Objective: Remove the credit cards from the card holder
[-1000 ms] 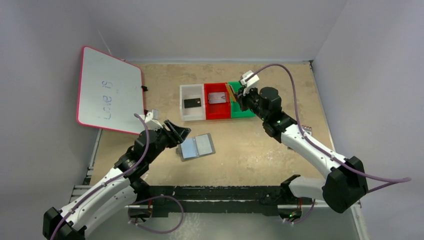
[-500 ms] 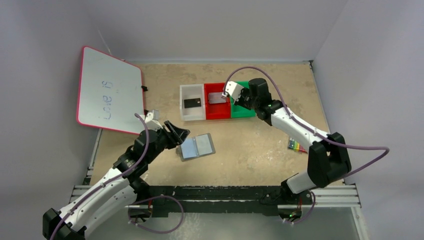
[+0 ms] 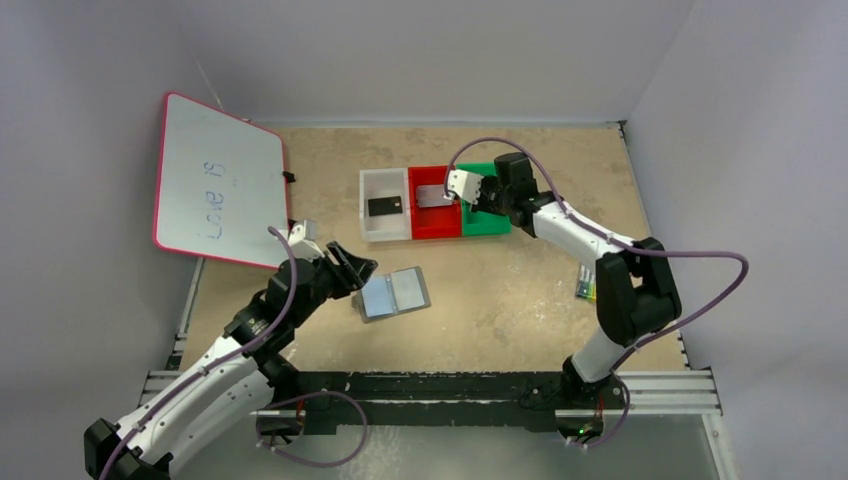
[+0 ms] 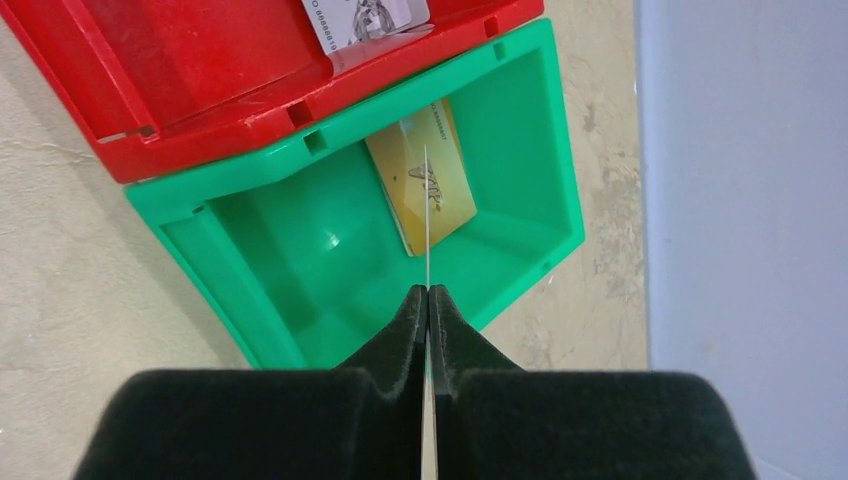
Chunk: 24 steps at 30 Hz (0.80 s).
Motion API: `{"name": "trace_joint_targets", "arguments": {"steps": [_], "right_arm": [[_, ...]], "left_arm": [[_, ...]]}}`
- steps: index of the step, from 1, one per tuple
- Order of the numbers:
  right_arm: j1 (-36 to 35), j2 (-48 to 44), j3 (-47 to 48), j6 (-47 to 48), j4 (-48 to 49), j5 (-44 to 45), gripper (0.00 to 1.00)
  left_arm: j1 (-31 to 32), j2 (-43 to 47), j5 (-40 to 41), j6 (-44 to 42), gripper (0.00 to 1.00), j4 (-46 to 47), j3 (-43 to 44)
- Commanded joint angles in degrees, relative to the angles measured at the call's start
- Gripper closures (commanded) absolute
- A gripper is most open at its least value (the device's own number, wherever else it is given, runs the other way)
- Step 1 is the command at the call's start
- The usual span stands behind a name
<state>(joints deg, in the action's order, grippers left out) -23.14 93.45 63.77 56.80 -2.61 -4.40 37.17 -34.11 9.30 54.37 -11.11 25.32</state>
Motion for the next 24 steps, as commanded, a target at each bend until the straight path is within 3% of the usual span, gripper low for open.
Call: {"name": "trace_joint_targets", "arguments": {"steps": [1, 24], "right_arm": [[0.74, 1.63, 3.57, 4.77, 2.7, -2.46, 1.0], [3.81, 15.82, 9.95, 14.75, 9.42, -5.09, 1.0]], "left_arm": [[-0.08, 1.03, 1.45, -1.24, 0.48, -0.01, 3.11], [-0.04, 1.34, 5.07, -4.42, 0.48, -5.73, 7.16]]}}
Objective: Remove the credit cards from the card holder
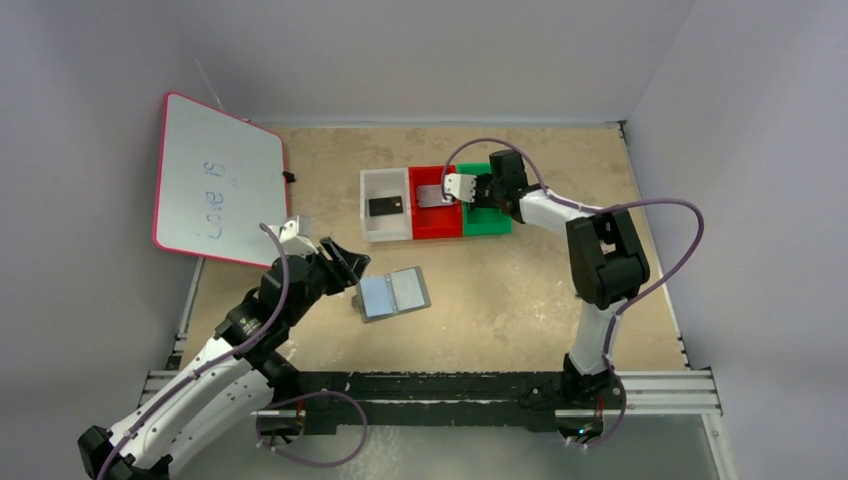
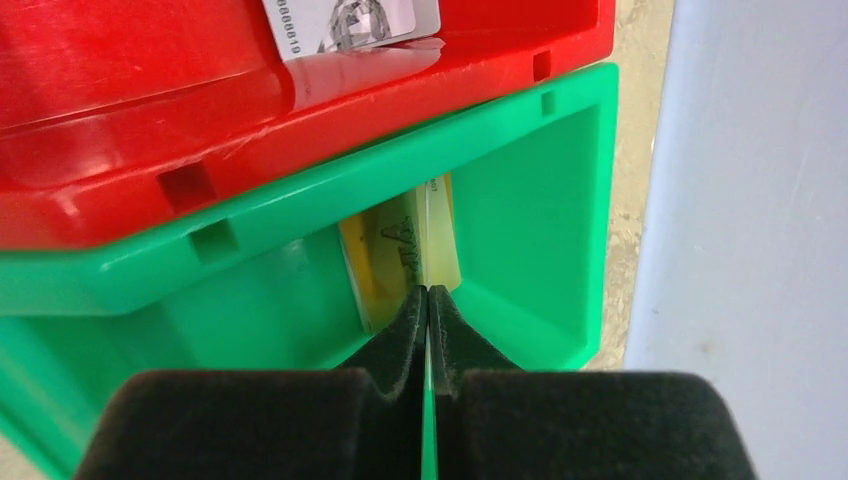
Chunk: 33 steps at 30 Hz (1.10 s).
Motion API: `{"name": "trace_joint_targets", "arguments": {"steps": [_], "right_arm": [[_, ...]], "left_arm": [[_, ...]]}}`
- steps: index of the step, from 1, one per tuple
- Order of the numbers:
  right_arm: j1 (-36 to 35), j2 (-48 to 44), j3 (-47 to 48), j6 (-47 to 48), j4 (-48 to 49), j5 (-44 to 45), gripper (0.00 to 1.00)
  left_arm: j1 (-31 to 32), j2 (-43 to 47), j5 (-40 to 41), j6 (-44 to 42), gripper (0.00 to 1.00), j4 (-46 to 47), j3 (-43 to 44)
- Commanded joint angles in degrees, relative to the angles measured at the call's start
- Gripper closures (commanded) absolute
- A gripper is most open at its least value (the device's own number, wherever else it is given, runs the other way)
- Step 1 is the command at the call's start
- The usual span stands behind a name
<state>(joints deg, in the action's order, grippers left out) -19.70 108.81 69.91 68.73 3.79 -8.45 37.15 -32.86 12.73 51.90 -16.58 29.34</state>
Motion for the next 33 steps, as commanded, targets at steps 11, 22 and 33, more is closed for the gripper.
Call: {"name": "trace_joint_targets", "arguments": {"steps": [11, 22, 33], "right_arm": [[0.37, 3.33, 5.41, 4.2, -0.17, -1.66, 0.99], [0.37, 4.07, 6.38, 3.84, -4.12, -1.4, 0.89], [0.37, 2.34, 8.52, 1.82, -8.18, -2.47, 0.63]], "left_arm": [[-0.07, -1.22, 1.76, -2.44, 0.48, 0.06, 3.18], [-0.1, -2.2, 1.48, -3.02, 0.48, 0.12, 3.26], [-0.07, -2.69, 0.73, -2.81, 0.48, 0.65, 3.11]]}}
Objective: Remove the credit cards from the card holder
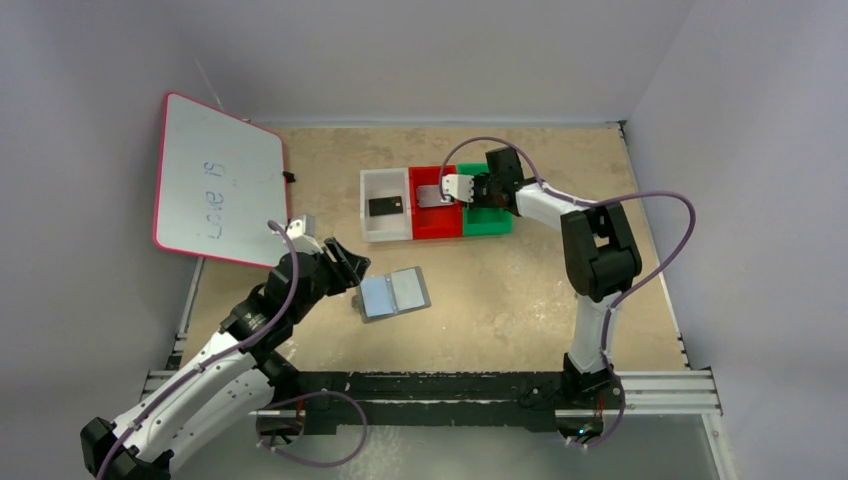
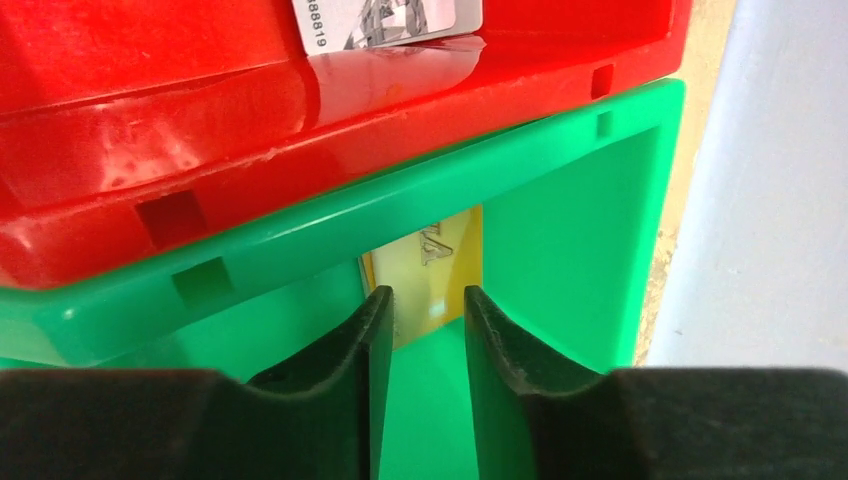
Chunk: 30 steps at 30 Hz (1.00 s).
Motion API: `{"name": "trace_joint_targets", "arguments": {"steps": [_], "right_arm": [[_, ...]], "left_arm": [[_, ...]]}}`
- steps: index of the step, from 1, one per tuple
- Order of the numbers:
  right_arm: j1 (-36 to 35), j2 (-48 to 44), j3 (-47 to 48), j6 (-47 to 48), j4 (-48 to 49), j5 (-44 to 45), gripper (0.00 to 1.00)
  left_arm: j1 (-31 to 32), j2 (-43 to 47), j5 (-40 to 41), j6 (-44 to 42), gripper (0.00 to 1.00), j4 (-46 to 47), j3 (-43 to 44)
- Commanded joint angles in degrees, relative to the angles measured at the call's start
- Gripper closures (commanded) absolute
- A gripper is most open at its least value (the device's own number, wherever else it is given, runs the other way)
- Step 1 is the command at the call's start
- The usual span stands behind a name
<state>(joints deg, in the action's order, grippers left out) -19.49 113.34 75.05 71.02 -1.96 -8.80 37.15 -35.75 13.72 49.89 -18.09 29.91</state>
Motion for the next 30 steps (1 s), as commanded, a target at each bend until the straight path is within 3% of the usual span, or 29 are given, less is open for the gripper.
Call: {"name": "trace_joint_targets", "arguments": {"steps": [1, 8, 13, 15, 18, 21, 22, 24, 25, 27, 30], "right_arm": [[0.19, -2.4, 3.69, -0.74, -2.91, -2.43, 0.61], [0.32, -3.55, 3.96, -3.36, -1.25, -2.3, 0.6], [0.33, -8.96, 2.5, -11.4, 4.08, -0.79, 0.57], [0.34, -13.0, 1.21, -19.38, 8.94, 0.76, 0.52], [0.33, -20.13, -0.18, -38.88, 15.49, 5.04, 0.44], [0.35, -24.72, -0.39, -60.49, 11.14, 5.67, 0.38], [0.33, -25.78, -0.87, -66.93, 9.16, 6.46, 0.31], [0.39, -27.28, -1.93, -80.61, 3.04, 10.32, 0.25], [0.41, -28.02, -3.1, -83.76, 1.4, 9.47, 0.23], [0.41, -30.91, -9.21, -92.29, 2.15, 7.18, 0.02], [0.41, -38.57, -22.21, -101.43, 13.59, -2.51, 0.0]], "left_arm": [[-0.1, 0.28, -0.27, -0.7, 0.48, 2.21, 2.52], [-0.06, 0.24, -0.79, -0.36, 0.48, 2.45, 2.43], [-0.05, 0.33, -0.88, 0.17, 0.48, 2.68, 2.11], [-0.09, 0.19, -0.88, 0.53, 0.48, 3.08, 1.8], [-0.06, -1.11, -0.48, 1.46, 0.48, 3.5, 1.26], [-0.02, -3.9, -0.37, 2.52, 0.48, 4.07, 0.7], [-0.09, -5.06, 0.05, 3.36, 0.48, 3.65, 0.74], [-0.07, -7.5, 0.67, 3.62, 0.48, 2.6, 1.09], [-0.06, -8.46, 0.62, 3.68, 0.48, 2.12, 1.25], [-0.06, -10.34, 1.47, 4.28, 0.48, 0.52, 1.61], [-0.07, -12.31, 4.29, 5.64, 0.48, -2.39, 1.71]]}}
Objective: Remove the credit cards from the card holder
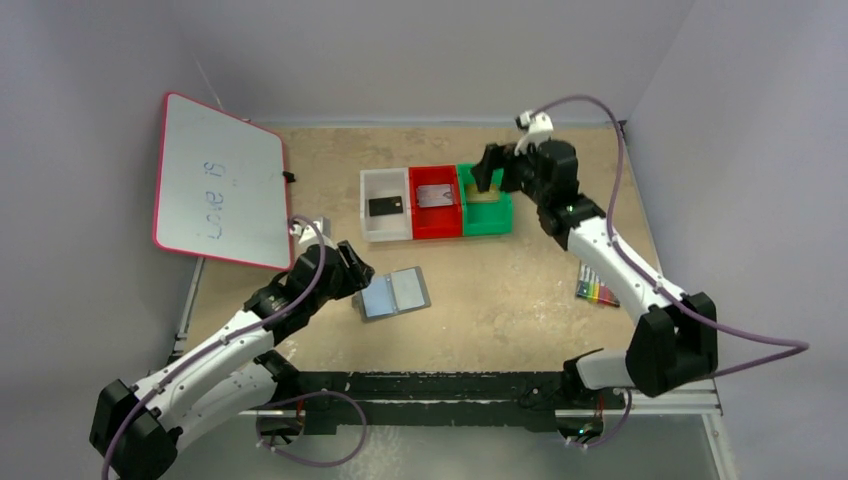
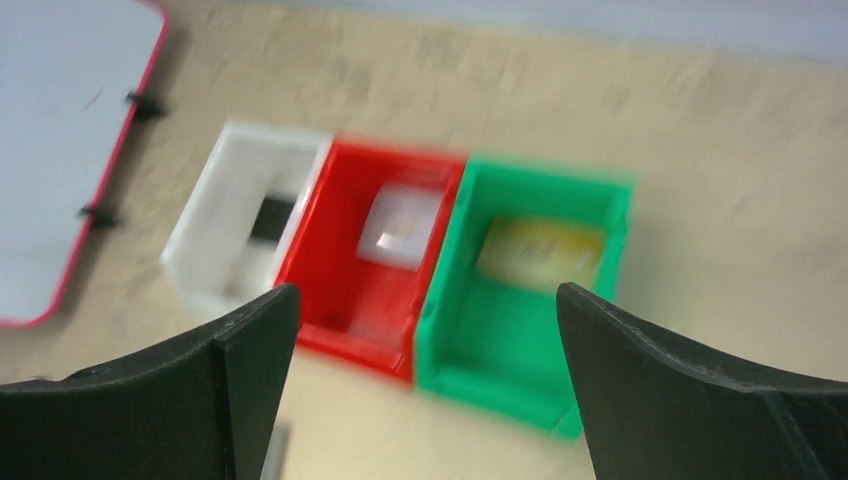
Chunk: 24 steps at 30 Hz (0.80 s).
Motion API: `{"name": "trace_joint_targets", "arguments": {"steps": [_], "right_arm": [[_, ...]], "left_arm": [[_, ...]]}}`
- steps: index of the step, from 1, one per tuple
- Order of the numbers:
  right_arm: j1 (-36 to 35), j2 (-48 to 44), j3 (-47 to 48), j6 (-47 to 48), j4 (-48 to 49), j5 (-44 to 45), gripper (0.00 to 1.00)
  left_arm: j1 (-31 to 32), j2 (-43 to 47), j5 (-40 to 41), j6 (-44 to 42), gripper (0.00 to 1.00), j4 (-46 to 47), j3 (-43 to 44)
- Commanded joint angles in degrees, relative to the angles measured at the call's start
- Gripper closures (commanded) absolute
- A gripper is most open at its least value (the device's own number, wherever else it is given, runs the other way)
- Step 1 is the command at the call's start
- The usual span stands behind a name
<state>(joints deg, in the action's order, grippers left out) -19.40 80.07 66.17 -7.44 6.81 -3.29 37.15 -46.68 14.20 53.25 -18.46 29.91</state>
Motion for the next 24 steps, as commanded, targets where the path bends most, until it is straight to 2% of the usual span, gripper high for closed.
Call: {"name": "trace_joint_targets", "arguments": {"steps": [1, 3, 6, 10, 15, 21, 24], "right_arm": [[0.33, -7.47, -18.14, -27.2, 9.93, -10.01, 0.0], [0.3, -9.42, -23.53, -34.55, 16.35, -11.91, 0.0], [-3.05, -7.41, -26.64, -41.73, 16.93, -12.86, 0.0], [-14.4, -4.98, -25.18, -41.83, 13.63, -4.8, 0.02], [-21.59, -2.42, -22.83, -45.06, 8.92, 2.12, 0.13], [-26.13, 4.72, -17.27, -44.22, 4.03, 0.91, 0.3], [-27.56, 7.63, -16.66, -44.3, 4.15, -0.66, 0.34]], "left_arm": [[-0.06, -2.04, 4.5, 2.71, 0.48, -3.0, 1.73], [-0.08, -3.02, 5.39, 3.57, 0.48, -4.11, 1.41], [-0.11, -3.82, 6.39, 4.74, 0.47, -3.92, 0.34], [-0.06, -5.1, 7.09, 5.0, 0.43, -3.4, -0.19], [-0.06, -6.7, 7.43, 4.71, 0.43, -4.06, 0.42], [-0.06, -6.96, 8.21, 5.92, 0.43, -3.9, -0.5], [-0.06, -8.21, 7.18, 6.47, 0.43, -3.0, -1.36]]}}
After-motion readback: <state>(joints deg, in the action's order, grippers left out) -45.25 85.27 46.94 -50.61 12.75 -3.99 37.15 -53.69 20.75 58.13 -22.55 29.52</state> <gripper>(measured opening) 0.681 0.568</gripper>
